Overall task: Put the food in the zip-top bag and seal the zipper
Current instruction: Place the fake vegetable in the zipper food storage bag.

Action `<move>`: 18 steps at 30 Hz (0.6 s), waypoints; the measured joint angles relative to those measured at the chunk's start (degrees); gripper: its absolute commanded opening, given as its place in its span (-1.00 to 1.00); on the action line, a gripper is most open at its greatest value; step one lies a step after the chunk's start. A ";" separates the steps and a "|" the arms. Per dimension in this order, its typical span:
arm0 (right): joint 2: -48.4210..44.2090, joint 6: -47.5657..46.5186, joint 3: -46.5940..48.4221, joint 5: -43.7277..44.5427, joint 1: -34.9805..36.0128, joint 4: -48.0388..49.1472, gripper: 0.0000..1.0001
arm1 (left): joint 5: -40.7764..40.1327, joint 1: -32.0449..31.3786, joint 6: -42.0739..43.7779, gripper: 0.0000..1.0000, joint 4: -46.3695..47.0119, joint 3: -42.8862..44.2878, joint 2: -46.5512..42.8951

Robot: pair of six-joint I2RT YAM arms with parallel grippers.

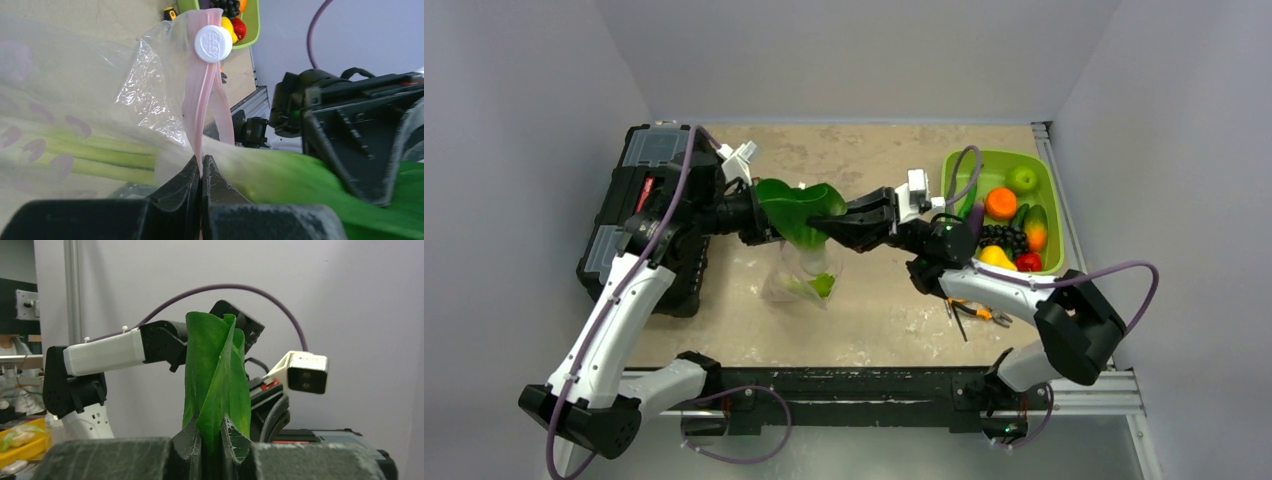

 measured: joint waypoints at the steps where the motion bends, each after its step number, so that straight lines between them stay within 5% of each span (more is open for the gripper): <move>1: 0.37 -0.17 -0.22 -0.24 0.59 -0.02 -1.00 | 0.11 0.00 -0.35 -1.00 0.00 0.37 -0.37; 8: 0.76 -3.63 -0.70 -0.63 2.34 1.95 -0.98 | 2.47 0.00 -1.20 -1.00 -0.09 1.40 -1.77; 18: 0.55 -9.46 -6.10 -0.09 2.38 3.67 -0.54 | 2.54 0.13 -2.16 -1.00 -0.85 1.40 -1.99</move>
